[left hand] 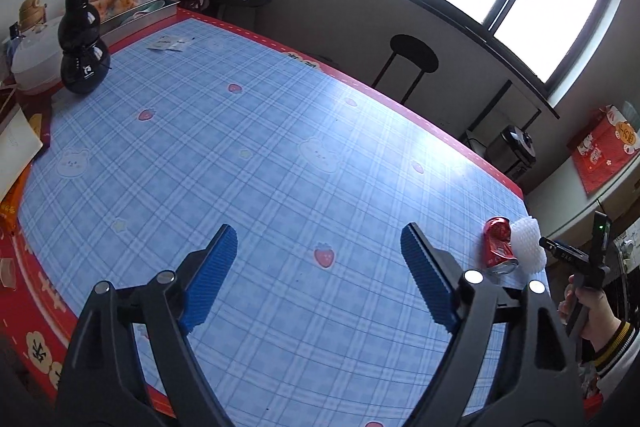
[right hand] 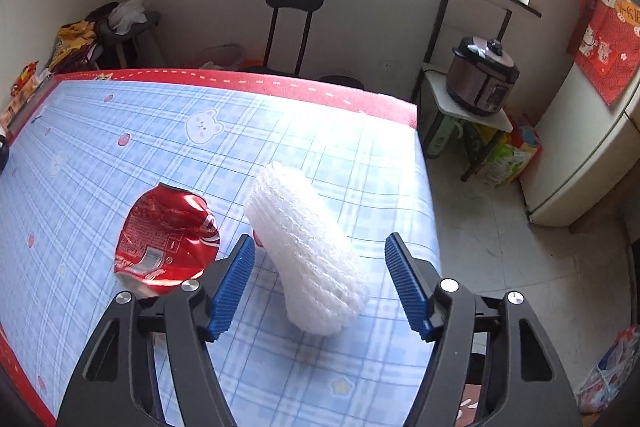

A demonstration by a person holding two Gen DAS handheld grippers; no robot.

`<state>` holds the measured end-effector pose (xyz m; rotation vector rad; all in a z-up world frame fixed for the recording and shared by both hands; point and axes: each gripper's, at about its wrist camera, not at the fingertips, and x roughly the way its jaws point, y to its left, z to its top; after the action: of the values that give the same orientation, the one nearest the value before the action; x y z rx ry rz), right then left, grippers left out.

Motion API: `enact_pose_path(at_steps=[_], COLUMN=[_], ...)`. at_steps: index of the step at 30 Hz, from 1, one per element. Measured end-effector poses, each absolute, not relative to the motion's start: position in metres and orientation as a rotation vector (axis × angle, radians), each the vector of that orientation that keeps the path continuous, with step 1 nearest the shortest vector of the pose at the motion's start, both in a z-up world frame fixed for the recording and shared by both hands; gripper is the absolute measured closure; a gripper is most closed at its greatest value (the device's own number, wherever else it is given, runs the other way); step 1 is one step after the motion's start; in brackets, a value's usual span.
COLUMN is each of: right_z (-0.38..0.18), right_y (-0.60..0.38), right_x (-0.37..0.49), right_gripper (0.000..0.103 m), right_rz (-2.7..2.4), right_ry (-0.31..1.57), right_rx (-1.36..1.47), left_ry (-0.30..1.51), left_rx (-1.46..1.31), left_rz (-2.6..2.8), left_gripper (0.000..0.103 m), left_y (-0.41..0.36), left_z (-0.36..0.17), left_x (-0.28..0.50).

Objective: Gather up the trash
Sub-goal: 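Move both tools back to the table and grasp the white foam net with the right gripper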

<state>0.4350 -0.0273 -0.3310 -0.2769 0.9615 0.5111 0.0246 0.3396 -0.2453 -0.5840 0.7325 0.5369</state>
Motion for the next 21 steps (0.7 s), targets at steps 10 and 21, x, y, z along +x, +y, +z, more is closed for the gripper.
enact_pose_path(at_steps=[10, 21], right_z=[-0.350, -0.299], right_y=[-0.026, -0.076], right_x=[0.432, 0.388], right_gripper=[0.070, 0.075], right_rz=[0.505, 0.540], right_ry=[1.005, 0.908], right_rx=[-0.190, -0.090], left_ry=[0.731, 0.716], left_rx=[-0.595, -0.498], left_rz=[0.580, 0.421], left_gripper=[0.029, 0.031], left_y=[0.362, 0.308], left_z=[-0.243, -0.210], left_x=[0.013, 0.075])
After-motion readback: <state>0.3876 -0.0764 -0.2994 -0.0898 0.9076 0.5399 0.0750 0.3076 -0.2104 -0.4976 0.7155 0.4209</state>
